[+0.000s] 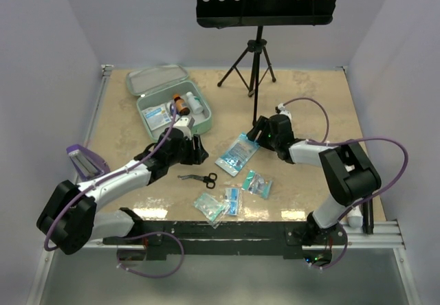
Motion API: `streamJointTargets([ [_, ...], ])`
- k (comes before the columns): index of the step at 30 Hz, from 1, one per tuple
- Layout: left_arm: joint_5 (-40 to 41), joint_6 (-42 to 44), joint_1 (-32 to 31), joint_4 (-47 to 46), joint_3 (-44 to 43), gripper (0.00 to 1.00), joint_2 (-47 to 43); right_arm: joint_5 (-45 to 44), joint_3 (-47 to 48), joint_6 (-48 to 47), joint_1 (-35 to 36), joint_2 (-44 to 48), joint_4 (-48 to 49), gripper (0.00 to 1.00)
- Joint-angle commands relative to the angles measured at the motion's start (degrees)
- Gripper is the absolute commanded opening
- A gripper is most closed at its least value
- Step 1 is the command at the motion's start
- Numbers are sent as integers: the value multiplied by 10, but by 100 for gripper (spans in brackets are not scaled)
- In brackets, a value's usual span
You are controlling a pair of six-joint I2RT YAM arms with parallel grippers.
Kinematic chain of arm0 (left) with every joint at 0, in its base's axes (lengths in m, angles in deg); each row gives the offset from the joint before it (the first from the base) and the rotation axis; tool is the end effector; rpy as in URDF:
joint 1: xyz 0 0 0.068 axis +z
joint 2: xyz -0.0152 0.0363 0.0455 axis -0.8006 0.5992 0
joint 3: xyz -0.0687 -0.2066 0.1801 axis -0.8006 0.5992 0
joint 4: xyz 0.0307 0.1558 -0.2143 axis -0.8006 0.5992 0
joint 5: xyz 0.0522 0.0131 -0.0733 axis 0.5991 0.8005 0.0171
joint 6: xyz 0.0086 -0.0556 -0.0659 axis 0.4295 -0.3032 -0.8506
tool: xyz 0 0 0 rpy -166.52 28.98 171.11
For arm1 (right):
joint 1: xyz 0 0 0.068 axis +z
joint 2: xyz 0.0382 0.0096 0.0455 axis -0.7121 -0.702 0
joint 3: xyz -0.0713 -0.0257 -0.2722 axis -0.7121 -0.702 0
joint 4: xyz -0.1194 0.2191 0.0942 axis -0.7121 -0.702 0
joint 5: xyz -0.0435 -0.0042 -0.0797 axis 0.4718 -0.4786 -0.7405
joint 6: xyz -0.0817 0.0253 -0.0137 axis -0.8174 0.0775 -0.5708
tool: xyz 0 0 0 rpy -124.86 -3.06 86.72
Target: Organize the medicine kit
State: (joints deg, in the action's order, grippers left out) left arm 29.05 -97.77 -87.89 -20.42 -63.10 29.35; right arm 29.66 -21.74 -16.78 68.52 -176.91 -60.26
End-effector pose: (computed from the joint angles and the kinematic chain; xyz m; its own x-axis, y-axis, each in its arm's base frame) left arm 0.2362 -0.1679 0.1871 -0.7185 -0.1548 -0.6781 0.2539 0.8493 -0.4629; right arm 0.3275 0.1365 0.1312 -0.6483 0.4767 -0.5937 0.1188 0.8335 0.5395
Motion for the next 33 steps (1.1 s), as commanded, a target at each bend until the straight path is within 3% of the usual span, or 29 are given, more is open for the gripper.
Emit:
streamJointTargets([
  [1,-3,-13,-3,-25,5,57,-12,1,7,-21,-2,-32,-3,67],
  [9,-12,-24,-3,-41,14,56,-5,37,-17,-44,3,-14,2,49],
  [19,-38,-42,-3,-70,20,56,15,77,-29,-71,41,-9,-22,46],
  [22,-44,-44,-3,-77,20,56,20,74,-36,-74,43,-7,-23,32],
  [23,-45,-44,-3,-80,22,56,22,74,-37,-74,43,-4,-24,32],
  [26,-76,-23,-5,-86,8,69,45,69,-36,-69,43,12,-31,42],
  [27,-83,-9,-9,-77,-2,78,59,65,-35,-68,43,19,-35,47],
  [28,-79,9,-17,-60,-22,95,74,62,-33,-67,43,28,-42,53],
  [29,-75,18,-27,-47,-31,100,82,56,-31,-67,43,41,-50,57],
  [33,-48,55,-65,-20,-71,100,116,26,-23,-71,43,96,-86,64],
])
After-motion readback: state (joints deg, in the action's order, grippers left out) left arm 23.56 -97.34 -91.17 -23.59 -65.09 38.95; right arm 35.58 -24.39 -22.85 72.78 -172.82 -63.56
